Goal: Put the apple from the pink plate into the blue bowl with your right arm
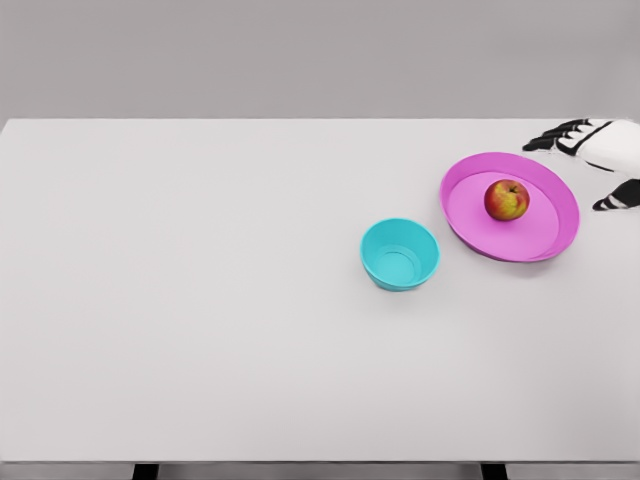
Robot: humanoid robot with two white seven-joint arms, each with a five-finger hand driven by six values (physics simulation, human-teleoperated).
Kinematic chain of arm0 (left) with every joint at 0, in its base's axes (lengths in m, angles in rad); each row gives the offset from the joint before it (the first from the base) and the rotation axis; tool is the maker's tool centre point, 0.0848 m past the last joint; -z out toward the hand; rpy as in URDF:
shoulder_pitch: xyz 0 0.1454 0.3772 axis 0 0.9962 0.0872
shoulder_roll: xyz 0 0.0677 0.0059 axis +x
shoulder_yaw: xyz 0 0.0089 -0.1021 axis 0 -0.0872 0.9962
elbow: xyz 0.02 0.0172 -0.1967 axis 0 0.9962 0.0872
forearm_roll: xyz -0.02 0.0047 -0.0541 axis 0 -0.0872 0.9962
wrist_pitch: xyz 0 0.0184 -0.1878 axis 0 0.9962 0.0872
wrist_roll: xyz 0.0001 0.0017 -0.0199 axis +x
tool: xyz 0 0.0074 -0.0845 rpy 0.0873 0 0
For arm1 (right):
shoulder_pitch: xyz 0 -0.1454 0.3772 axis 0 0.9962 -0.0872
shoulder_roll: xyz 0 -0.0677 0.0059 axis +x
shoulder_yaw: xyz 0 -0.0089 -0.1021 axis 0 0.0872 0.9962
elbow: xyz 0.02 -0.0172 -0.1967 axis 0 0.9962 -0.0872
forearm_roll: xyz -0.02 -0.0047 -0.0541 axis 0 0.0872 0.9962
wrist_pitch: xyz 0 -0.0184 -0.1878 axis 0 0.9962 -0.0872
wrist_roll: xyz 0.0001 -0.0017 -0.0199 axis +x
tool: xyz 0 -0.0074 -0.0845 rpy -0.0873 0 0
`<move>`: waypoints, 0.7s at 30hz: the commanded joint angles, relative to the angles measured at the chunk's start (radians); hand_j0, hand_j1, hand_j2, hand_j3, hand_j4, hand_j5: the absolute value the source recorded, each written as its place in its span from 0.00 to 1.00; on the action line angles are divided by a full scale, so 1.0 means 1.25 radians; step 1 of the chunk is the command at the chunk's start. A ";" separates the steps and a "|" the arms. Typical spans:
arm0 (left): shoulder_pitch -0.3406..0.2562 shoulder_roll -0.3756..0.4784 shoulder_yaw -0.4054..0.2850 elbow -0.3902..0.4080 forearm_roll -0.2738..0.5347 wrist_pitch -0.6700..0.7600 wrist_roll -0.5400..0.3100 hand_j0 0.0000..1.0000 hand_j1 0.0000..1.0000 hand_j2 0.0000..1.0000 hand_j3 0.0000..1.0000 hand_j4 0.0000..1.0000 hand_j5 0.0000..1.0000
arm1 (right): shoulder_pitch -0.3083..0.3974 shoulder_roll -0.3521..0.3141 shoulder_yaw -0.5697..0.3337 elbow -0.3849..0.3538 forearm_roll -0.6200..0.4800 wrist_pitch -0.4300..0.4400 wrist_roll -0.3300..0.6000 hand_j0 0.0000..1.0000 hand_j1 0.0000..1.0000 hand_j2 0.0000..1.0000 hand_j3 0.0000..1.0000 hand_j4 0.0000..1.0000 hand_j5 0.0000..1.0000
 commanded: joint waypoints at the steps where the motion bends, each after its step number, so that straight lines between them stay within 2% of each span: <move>1: 0.000 0.000 0.000 0.000 0.000 0.000 0.000 1.00 1.00 1.00 1.00 1.00 1.00 | -0.017 0.035 0.048 0.057 -0.010 0.004 0.045 1.00 1.00 1.00 1.00 1.00 1.00; 4: 0.000 0.000 0.000 0.000 0.000 0.000 0.000 1.00 1.00 1.00 1.00 1.00 1.00 | -0.134 0.099 0.186 0.156 -0.008 0.004 0.045 1.00 1.00 1.00 1.00 1.00 1.00; 7: 0.000 0.000 0.000 0.000 0.000 0.000 0.000 1.00 1.00 1.00 1.00 1.00 1.00 | -0.205 0.148 0.253 0.243 -0.008 0.004 0.045 1.00 1.00 1.00 1.00 1.00 1.00; 14: 0.000 0.000 0.000 0.000 0.000 0.000 0.000 1.00 1.00 1.00 1.00 1.00 1.00 | -0.257 0.182 0.321 0.302 -0.008 0.004 0.045 1.00 1.00 1.00 1.00 1.00 1.00; 17: 0.000 0.000 0.000 0.000 0.000 0.000 0.000 1.00 1.00 1.00 1.00 1.00 1.00 | -0.255 0.171 0.319 0.321 -0.007 0.004 0.045 1.00 1.00 1.00 1.00 1.00 1.00; 21: 0.000 0.000 0.000 0.000 0.000 0.000 0.000 1.00 1.00 1.00 1.00 1.00 1.00 | -0.254 0.152 0.316 0.318 -0.006 0.004 0.045 1.00 1.00 1.00 1.00 1.00 1.00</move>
